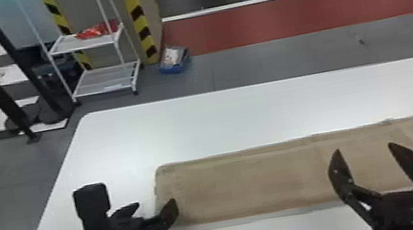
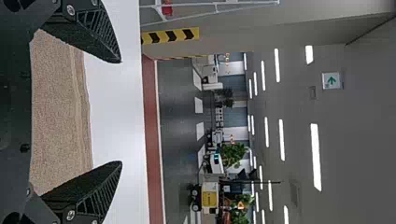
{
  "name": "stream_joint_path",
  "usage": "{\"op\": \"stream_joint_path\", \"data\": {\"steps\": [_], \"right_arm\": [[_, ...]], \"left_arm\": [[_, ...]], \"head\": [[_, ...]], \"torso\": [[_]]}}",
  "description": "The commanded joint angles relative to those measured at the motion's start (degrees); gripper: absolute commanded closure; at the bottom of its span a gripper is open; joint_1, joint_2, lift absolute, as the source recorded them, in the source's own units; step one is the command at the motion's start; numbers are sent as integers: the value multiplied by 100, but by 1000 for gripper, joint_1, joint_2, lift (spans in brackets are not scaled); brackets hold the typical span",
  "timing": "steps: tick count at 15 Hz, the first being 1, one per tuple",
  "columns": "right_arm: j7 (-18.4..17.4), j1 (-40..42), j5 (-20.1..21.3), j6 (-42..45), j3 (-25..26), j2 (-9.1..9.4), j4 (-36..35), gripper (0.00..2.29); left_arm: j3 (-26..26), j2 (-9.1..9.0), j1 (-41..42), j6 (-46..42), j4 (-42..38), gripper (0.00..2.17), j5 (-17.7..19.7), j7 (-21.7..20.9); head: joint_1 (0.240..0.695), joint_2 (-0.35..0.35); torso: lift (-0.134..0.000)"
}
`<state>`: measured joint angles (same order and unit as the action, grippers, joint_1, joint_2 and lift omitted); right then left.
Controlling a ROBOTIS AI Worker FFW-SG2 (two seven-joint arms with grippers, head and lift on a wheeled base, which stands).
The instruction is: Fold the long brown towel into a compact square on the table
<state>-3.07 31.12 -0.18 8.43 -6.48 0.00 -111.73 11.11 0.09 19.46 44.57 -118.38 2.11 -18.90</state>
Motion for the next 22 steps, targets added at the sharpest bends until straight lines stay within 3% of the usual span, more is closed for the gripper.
{"op": "stream_joint_path", "data": {"steps": [1, 6, 9, 11, 13, 18, 22], "right_arm": [[0, -10, 0, 4, -2, 5, 19, 113], [0, -18, -44, -13, -2, 5, 37, 113], [0, -18, -44, -13, -2, 5, 37, 113], [0, -10, -44, -13, -2, 5, 37, 113], [0, -10, -44, 4, 6, 5, 37, 113], [0, -10, -70, 4, 6, 5, 37, 113], [0, -27, -149, 4, 42, 5, 37, 113]], "left_arm": [[-48, -24, -38, 92, 43, 157, -9, 0], [-109, -24, -91, 320, 60, 518, -88, -220], [-83, -24, -82, 320, 60, 1150, -105, -474], [-39, -24, -47, 320, -10, 1727, -88, -597], [14, -24, -21, 303, -115, 2101, -88, -606], [497, -24, -56, 303, -274, 2142, -53, -931], [1622, -24, -715, 1094, -274, 2142, -105, -1309]], "head": [[695, 111], [695, 94], [695, 87], [695, 79], [695, 78], [695, 92], [695, 158]], "torso": [[-112], [-112], [-112], [-112], [-112], [-112], [-112]]}}
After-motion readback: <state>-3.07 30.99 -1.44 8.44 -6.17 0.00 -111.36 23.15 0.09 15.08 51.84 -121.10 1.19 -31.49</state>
